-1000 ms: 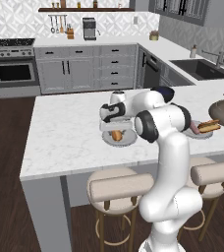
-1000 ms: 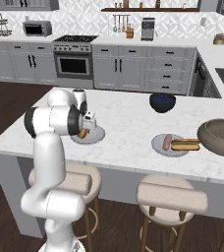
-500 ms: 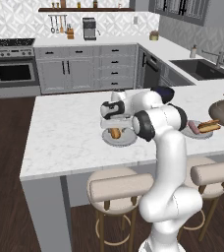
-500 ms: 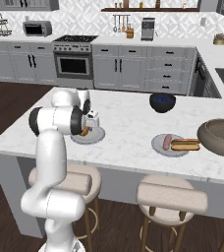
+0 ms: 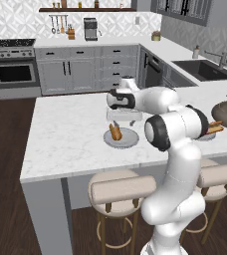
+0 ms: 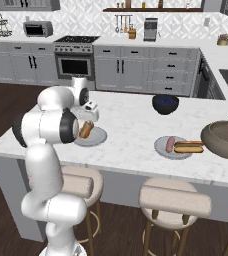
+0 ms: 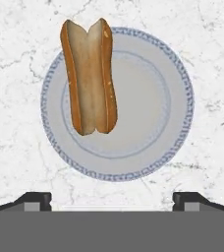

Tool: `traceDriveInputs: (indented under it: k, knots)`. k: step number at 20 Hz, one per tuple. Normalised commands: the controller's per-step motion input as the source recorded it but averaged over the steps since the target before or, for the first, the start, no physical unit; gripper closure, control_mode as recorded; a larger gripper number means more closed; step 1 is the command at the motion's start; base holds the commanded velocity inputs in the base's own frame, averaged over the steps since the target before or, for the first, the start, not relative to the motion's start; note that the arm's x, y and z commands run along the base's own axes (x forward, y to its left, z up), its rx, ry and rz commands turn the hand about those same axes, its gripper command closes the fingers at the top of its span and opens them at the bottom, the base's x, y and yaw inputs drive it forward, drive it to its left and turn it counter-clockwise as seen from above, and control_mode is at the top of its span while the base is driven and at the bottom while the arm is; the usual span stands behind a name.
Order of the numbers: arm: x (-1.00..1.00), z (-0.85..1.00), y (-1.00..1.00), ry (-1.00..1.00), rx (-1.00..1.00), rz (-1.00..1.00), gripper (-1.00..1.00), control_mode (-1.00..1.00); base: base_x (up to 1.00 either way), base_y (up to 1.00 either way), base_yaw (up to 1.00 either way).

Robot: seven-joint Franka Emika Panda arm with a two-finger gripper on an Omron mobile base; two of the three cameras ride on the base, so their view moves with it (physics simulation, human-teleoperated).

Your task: Place one bun and one sausage from the bowl on each plate.

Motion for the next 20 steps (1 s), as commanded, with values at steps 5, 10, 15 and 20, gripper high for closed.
traceDriveInputs:
  k: [5, 10, 15, 20]
  knots:
    - [-1.00, 1.00, -0.18, -0.06, 0.00, 0.00, -1.00, -1.00, 0.00, 0.00, 0.00]
    - [-1.00, 0.70, -0.13, -0.15, 0.00, 0.00, -1.00, -1.00, 0.00, 0.00, 0.00]
    - [-1.00, 0.46, -0.20, -0.17, 0.00, 0.00, -1.00, -1.00, 0.00, 0.00, 0.00]
    - [-0.59, 0.14, -0.16, -0.07, 0.00, 0.00, -1.00, 1.00, -0.29, -0.33, 0.00]
